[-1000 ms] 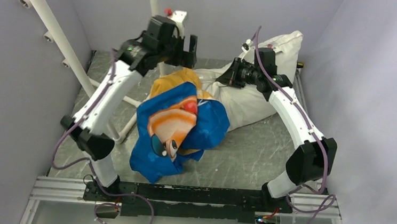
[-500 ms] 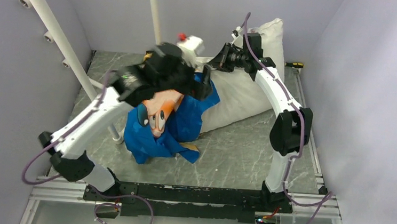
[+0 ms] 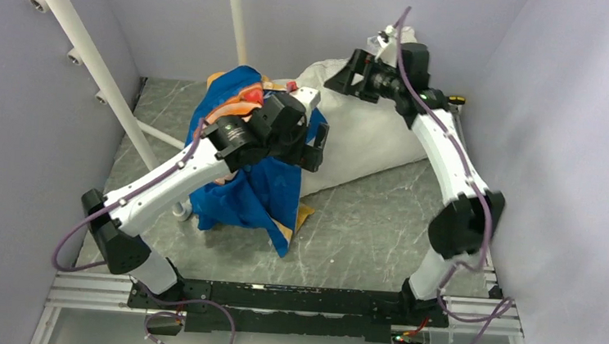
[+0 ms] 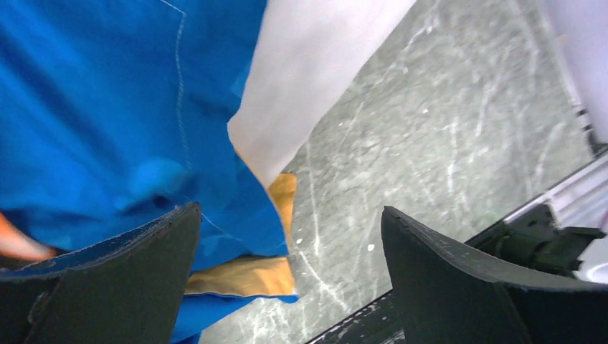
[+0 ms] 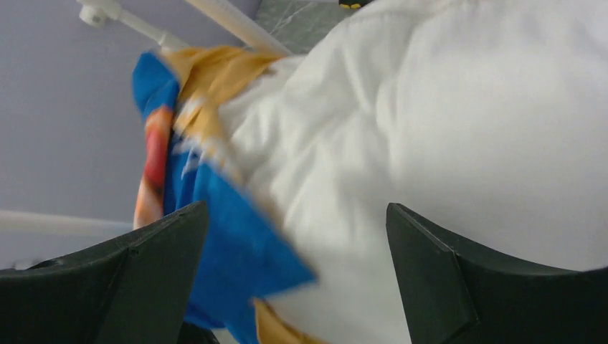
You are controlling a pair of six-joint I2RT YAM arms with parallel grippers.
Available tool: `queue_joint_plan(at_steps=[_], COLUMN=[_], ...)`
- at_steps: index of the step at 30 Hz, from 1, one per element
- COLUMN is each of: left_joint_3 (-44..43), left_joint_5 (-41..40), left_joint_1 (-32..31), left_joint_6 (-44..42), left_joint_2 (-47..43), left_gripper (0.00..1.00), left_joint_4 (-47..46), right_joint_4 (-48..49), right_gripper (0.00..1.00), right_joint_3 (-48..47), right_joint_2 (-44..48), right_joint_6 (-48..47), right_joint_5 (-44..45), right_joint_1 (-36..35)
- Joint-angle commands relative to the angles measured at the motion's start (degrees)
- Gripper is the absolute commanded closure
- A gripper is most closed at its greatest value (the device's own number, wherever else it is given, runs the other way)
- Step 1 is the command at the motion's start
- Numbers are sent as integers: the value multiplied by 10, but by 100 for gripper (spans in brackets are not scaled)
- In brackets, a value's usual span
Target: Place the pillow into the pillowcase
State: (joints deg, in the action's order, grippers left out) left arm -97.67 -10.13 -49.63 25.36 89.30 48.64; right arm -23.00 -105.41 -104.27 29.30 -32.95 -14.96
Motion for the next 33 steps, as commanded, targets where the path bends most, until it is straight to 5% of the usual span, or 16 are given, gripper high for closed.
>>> queue_joint_plan(at_steps=[1,6,12,22,25,27,30,33], left_joint_3=[-10,6,13,53,65,71,75,80], left_joint_5=[41,68,89,90,82,80,81,78], left_joint_1=[27,96,136,139,140,141,142,142], left_joint_6=[36,68,67,67,69,69,69,68], left_joint_2=[-58,-101,-122,-155,-161,-163,-162,-163], left_gripper=[1,1,1,1,1,1,1,1], left_joint_4=[-40,-45,-19,-7,-6,-5,-2,-1], right_joint_4=[-16,44,88,143,171,157,148,165], right_gripper=[2,4,16,58,89,86,51,40], right_joint_3=[104,296,305,196,218,221,244,277], right_joint_2=[158,242,164,11,34,54,84,105], right_joint_6=[-81,-72,-53,0,24,14,12,24], right_joint_5=[38,-20,-32,-104,-103,-99,-97,-108], right_joint_1=[1,-38,-130,-178,-177,-177,-177,-177])
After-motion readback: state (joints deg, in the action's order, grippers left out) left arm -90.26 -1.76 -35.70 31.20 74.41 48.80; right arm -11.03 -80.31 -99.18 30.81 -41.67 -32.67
